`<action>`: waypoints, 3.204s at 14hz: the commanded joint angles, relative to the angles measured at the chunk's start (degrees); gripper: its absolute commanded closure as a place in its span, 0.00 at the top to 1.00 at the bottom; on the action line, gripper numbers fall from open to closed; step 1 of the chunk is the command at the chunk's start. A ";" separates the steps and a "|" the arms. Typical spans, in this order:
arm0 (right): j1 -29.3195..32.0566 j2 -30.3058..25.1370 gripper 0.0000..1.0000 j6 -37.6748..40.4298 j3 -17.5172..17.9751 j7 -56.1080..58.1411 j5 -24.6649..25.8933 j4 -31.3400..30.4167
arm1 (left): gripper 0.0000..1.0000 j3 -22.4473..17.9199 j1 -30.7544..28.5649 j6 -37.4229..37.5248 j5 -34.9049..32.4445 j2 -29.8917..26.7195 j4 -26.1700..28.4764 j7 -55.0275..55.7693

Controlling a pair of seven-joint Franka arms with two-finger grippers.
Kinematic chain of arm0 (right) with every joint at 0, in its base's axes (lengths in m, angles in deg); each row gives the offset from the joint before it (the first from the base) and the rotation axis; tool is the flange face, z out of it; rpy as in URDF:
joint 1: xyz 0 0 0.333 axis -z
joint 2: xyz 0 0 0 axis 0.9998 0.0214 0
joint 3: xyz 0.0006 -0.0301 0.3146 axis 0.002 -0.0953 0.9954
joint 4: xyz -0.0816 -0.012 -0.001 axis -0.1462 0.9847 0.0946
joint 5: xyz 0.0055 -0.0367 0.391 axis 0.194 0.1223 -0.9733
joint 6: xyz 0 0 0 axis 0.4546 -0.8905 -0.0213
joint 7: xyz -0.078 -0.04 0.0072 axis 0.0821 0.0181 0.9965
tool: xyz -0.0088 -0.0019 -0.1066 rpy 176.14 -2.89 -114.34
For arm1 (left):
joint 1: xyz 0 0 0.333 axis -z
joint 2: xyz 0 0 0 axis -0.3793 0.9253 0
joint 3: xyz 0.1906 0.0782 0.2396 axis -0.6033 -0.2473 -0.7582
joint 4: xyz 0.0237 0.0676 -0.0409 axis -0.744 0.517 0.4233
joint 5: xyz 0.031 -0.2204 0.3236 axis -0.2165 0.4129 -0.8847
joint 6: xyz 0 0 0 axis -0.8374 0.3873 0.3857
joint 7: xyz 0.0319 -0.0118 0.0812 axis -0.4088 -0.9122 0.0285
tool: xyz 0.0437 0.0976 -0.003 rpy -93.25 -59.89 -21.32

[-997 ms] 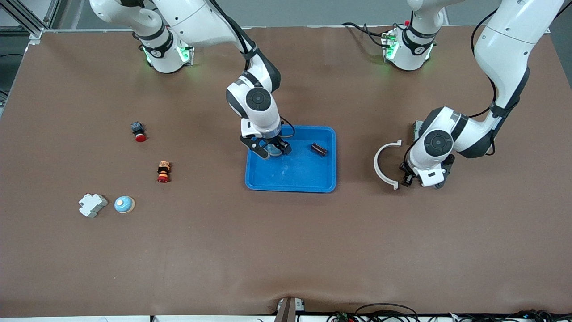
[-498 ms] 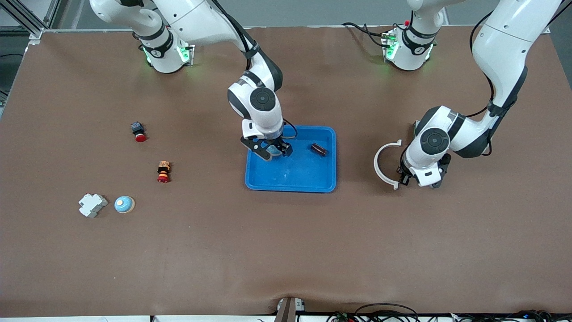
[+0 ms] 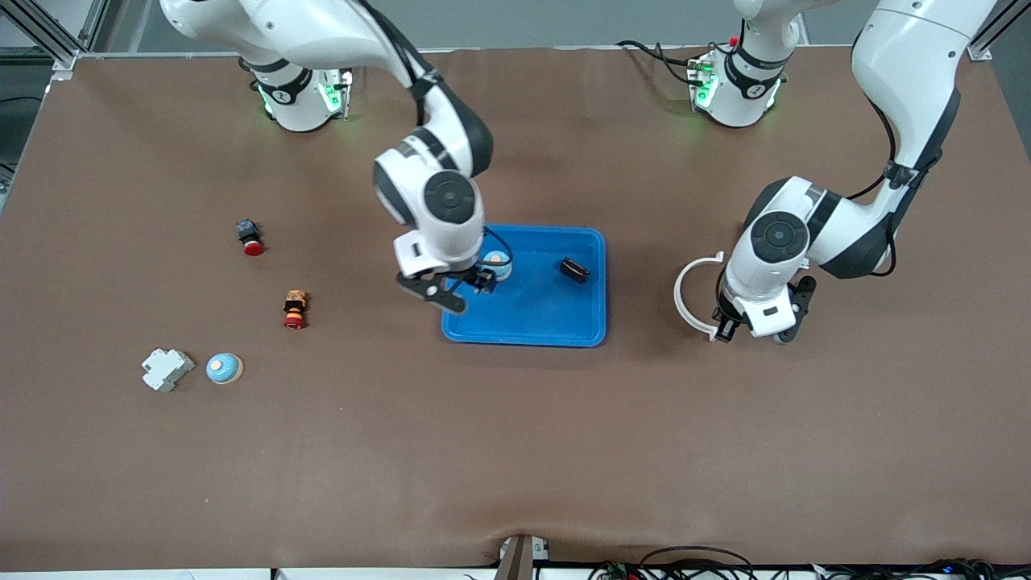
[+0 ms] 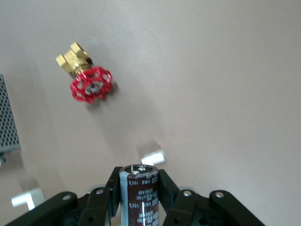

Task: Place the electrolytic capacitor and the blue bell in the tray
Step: 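Grasp the second capacitor while the right gripper releases the bell in the tray, then place the capacitor in the tray while the right gripper reaches the second bell, then grasp the second bell with the right gripper while the left gripper withdraws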

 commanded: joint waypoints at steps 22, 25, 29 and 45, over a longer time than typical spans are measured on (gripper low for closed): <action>38.97 -0.37 1.00 -8.94 1.33 64.54 -3.36 -0.44 | 0.91 -1.73 25.54 1.99 -3.00 17.96 -15.97 31.09; 40.55 2.00 1.00 -13.77 1.33 65.87 -3.45 -2.99 | 1.00 -1.73 25.02 2.34 -3.00 17.35 -17.46 30.56; 42.13 4.90 1.00 -16.25 1.33 67.01 -3.45 -3.79 | 1.00 -1.56 23.78 7.59 -2.92 14.45 -20.88 28.54; 43.81 6.14 0.89 -29.08 1.51 70.70 -4.07 -12.84 | 1.00 -1.12 8.24 28.45 6.75 -0.84 -28.71 -28.56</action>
